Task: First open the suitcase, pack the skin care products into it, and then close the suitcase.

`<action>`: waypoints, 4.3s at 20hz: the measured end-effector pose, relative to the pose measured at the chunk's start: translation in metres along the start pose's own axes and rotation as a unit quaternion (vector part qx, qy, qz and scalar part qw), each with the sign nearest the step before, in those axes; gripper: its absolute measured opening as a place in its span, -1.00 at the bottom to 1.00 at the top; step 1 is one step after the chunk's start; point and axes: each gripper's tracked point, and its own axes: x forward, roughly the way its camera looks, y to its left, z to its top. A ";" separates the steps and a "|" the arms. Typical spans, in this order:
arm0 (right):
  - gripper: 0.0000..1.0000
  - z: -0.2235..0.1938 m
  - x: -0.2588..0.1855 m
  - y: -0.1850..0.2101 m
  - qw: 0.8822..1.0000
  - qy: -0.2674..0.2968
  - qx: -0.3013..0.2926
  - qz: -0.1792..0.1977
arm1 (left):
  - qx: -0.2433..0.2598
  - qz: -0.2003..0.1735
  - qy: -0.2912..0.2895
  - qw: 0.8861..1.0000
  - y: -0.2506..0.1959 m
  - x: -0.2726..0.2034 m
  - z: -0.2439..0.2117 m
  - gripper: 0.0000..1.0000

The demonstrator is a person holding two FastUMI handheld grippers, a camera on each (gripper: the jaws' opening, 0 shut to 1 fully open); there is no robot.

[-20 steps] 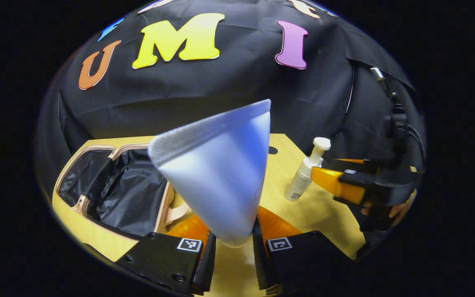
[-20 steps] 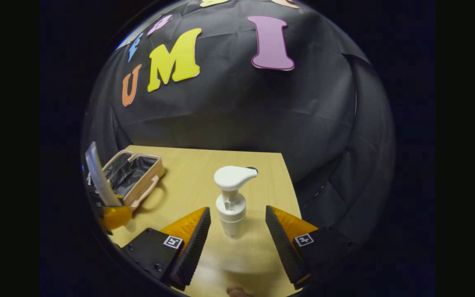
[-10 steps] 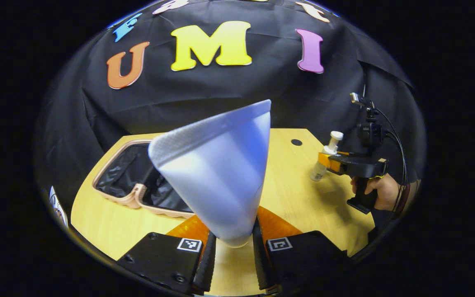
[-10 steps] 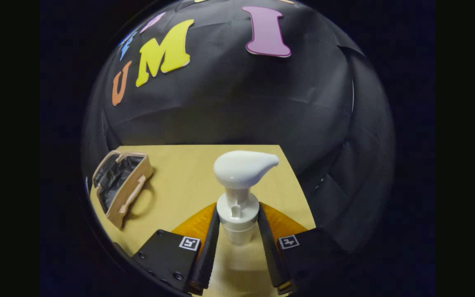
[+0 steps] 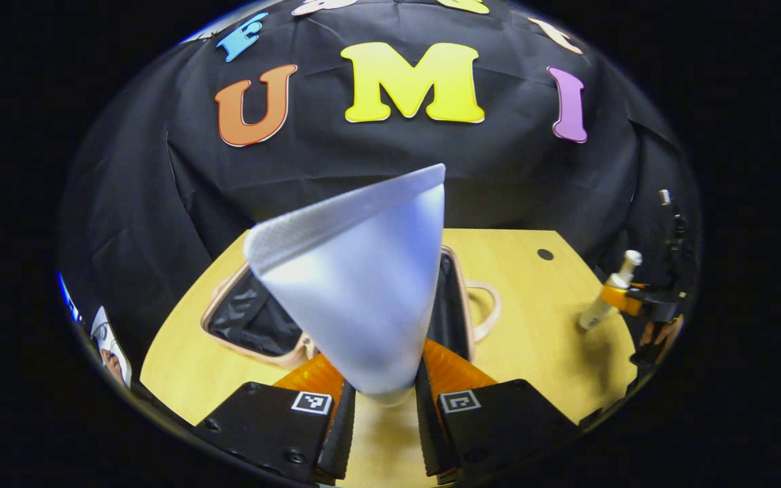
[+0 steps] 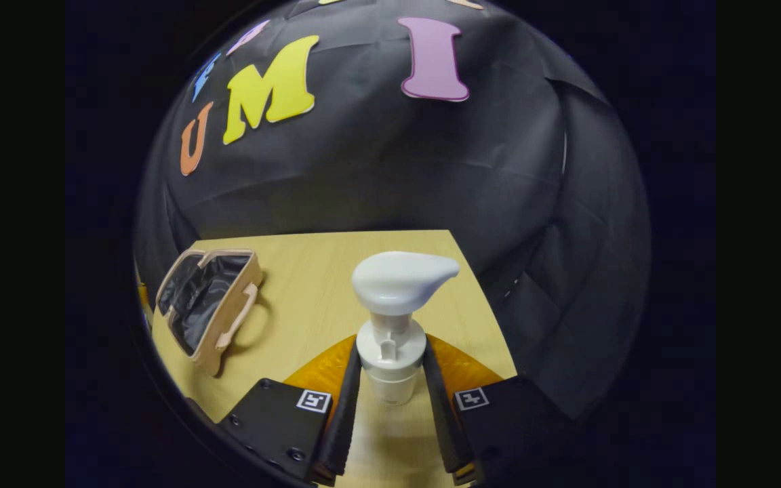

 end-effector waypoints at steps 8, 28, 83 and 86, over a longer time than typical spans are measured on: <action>-0.02 -0.006 -0.088 0.036 1.000 -0.004 -0.006 0.012 | 0.014 -0.018 0.108 0.994 0.029 0.114 -0.046 -0.14; -0.02 0.025 -0.099 0.145 0.996 -0.026 -0.060 0.059 | 0.026 -0.040 0.208 0.977 0.017 0.186 -0.090 -0.11; 0.61 -0.014 0.017 0.395 0.980 0.128 -0.108 0.107 | -0.409 -0.043 -0.044 0.910 0.389 0.131 -0.052 0.94; 0.60 0.018 -0.029 0.392 0.980 0.082 -0.126 0.128 | -0.495 -0.086 -0.032 0.864 0.388 0.147 -0.061 0.94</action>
